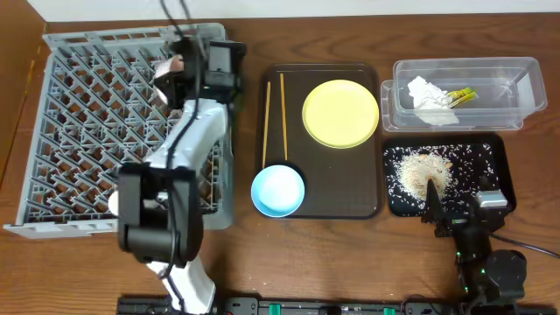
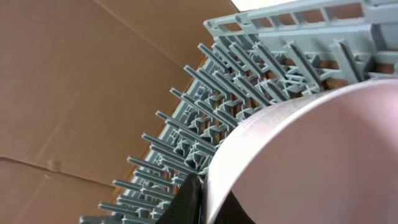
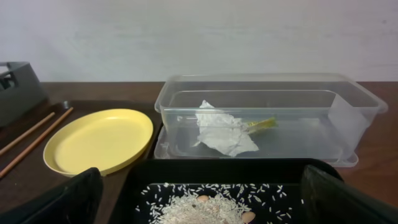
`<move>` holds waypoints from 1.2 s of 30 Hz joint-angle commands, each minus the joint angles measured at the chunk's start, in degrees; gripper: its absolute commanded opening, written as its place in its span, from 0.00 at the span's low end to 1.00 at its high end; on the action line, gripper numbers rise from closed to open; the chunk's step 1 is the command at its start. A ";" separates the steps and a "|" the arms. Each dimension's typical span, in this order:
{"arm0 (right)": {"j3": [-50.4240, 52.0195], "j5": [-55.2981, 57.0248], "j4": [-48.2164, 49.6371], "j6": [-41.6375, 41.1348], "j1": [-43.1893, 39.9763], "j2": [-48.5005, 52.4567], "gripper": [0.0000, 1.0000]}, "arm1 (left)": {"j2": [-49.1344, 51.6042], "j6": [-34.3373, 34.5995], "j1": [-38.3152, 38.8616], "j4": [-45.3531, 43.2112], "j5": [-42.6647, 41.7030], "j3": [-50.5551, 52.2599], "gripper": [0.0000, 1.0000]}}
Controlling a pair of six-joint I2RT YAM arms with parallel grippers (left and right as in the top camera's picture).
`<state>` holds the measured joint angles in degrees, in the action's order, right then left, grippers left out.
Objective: Sort waste into correct bins and load items into the dishwasher
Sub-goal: 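Reach the left gripper to the light-blue bowl and grasp it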
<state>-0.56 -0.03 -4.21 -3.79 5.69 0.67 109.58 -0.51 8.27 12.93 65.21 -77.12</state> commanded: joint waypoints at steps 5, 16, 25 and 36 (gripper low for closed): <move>0.24 0.00 -0.02 0.68 -0.81 -0.28 0.99 | 5.51 -4.20 0.50 -4.13 13.88 -0.02 0.07; 0.24 -0.02 -0.02 0.68 -0.81 -0.28 0.99 | 5.49 -6.32 1.11 -5.92 15.41 -0.02 0.07; 0.24 0.00 -0.02 0.68 -0.81 -0.28 0.99 | 5.49 -6.29 7.08 -4.42 12.81 -0.02 0.30; 0.24 -0.02 0.00 0.68 -0.81 -0.28 0.99 | 1.86 9.99 8.98 16.68 -7.48 -0.04 0.47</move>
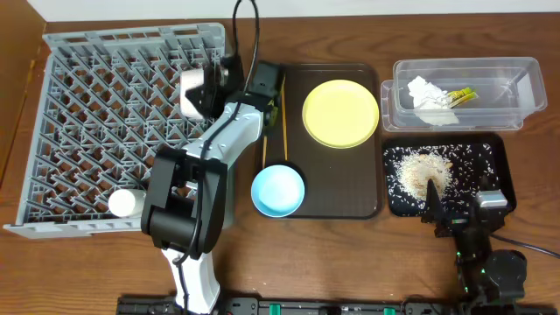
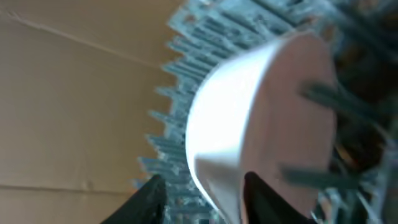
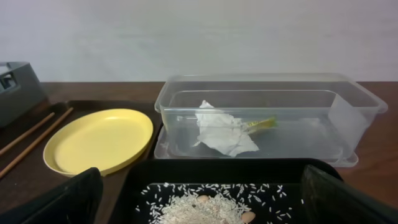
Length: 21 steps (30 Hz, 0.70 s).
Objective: Sort waste into correct bins and load items into the dishwasher
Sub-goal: 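Reach the left gripper to the light-blue bowl and grasp it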
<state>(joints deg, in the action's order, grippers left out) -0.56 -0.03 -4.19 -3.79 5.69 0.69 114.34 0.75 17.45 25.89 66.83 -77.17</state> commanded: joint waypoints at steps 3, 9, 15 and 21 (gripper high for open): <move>0.24 -0.02 -0.04 0.68 -0.81 -0.31 0.99 | -7.41 10.69 0.28 7.41 -18.99 0.00 0.55; 0.24 -0.02 -0.04 0.68 -0.81 -0.31 0.99 | -21.90 12.59 0.52 15.28 -47.58 0.00 0.66; 0.24 -0.02 -0.04 0.68 -0.81 -0.31 0.99 | -28.61 20.55 0.52 30.14 -66.53 0.13 0.65; 0.24 -0.02 -0.04 0.68 -0.81 -0.31 0.99 | -27.23 22.08 1.25 30.12 -71.12 9.70 0.56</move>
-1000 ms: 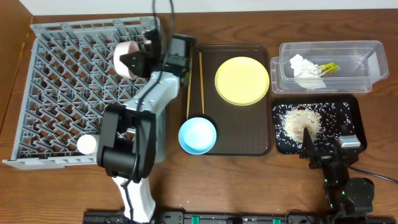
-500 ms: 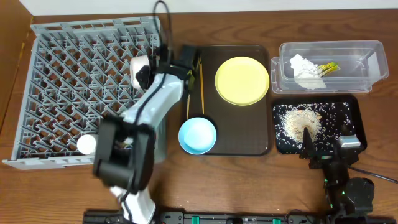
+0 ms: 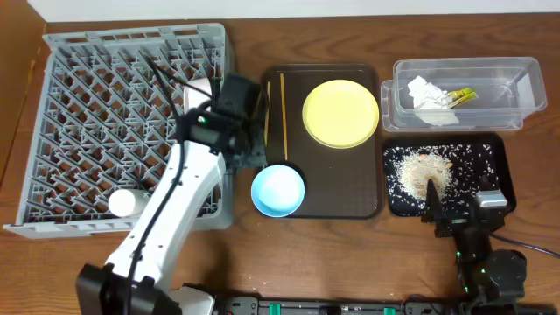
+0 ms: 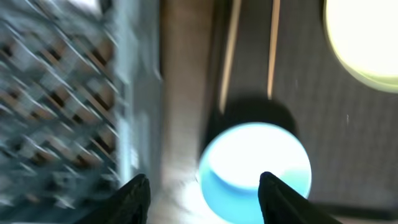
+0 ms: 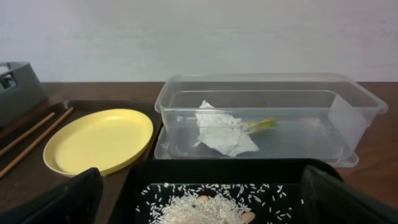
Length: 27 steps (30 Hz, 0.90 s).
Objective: Sort waste into correct bins and load items into the dishwasher
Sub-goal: 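Reach the left gripper to the light-blue bowl and grasp it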
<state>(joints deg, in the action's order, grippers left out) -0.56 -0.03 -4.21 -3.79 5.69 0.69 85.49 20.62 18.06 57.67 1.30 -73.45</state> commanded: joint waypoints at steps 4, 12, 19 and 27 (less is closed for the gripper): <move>0.24 -0.02 -0.02 0.68 -0.81 -0.31 0.99 | 3.02 2.84 1.42 -8.26 -5.75 14.27 0.56; 0.24 -0.02 -0.02 0.68 -0.81 -0.31 0.99 | 9.81 3.50 3.43 -21.44 -17.05 21.18 0.52; 0.24 -0.02 -0.02 0.66 -0.81 -0.31 0.99 | 13.22 1.66 7.17 -29.99 -29.53 21.22 0.41; 0.24 -0.02 -0.02 0.68 -0.81 -0.31 0.99 | 13.22 -0.85 7.78 -35.52 -33.31 21.33 0.08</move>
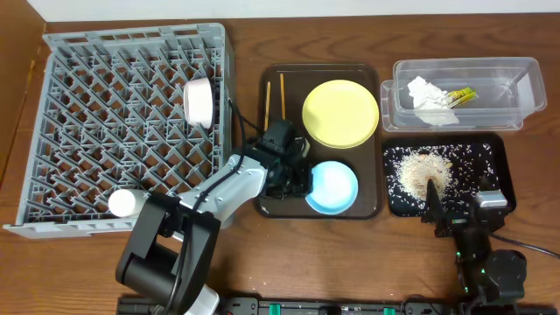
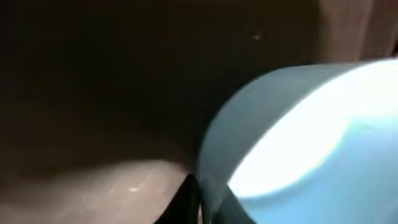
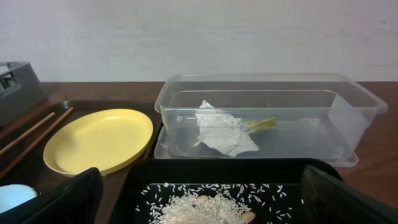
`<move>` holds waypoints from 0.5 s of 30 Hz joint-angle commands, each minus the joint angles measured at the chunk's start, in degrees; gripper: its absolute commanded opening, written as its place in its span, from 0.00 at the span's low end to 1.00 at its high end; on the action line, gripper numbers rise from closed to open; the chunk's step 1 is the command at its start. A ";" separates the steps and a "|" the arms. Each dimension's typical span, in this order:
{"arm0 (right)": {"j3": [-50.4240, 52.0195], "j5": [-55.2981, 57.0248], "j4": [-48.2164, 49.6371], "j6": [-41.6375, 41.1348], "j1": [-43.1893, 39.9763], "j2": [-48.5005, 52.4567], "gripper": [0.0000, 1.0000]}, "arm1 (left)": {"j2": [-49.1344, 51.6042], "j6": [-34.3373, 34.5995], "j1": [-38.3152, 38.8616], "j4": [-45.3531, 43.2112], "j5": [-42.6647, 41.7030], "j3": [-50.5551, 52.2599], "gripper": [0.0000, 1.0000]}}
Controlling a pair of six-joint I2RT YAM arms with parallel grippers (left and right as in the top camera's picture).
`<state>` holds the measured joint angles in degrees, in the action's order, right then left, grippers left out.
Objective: Sort waste into correct bins and load items into the dishwasher
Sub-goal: 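Reach the left gripper to the light-blue bowl and grasp it, then carry the light-blue bowl into the dish rack and release it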
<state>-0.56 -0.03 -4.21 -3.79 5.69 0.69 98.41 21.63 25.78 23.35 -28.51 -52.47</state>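
A light blue bowl sits on the brown tray, below the yellow plate. My left gripper is low at the bowl's left edge. In the left wrist view the bowl's rim stands between its dark fingers, which are shut on it. Two chopsticks lie at the tray's far left. A pale cup rests on its side in the grey dish rack. My right gripper hangs open over the rice in the black tray.
A clear bin at the back right holds crumpled paper and a green wrapper. A second white cup lies at the rack's near edge. The left arm stretches from the table's front across the rack's right corner.
My left gripper was open above the blue bowl at the tray's near left corner. Now it is down and shut on the bowl's rim, and the bowl sits further right, under the plate.
My left gripper first held the pale cup over the far part of the rack. Then the cup was at the rack's right side with the fingers around it. Then the cup lay alone in the rack and the gripper hung open above the blue bowl, which it now holds.
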 commanded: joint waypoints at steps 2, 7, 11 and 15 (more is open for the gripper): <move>0.24 -0.02 -0.02 0.68 -0.81 -0.31 0.99 | 0.26 -3.26 -0.13 -2.95 -7.96 0.35 0.08; 0.24 -0.02 0.00 0.68 -0.81 -0.31 0.99 | -2.25 -4.11 -4.11 -9.97 -28.02 -0.17 0.08; 0.24 -0.02 -0.02 0.68 -0.81 -0.31 0.99 | -8.94 -2.89 -10.14 -5.27 -23.32 -1.73 0.07; 0.24 -0.02 -0.02 0.68 -0.81 -0.31 0.99 | -22.38 -2.89 -18.36 9.57 3.96 -4.52 0.08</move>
<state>-0.56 -0.03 -4.21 -3.79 5.69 0.67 86.17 19.35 12.73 25.80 -43.94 -53.39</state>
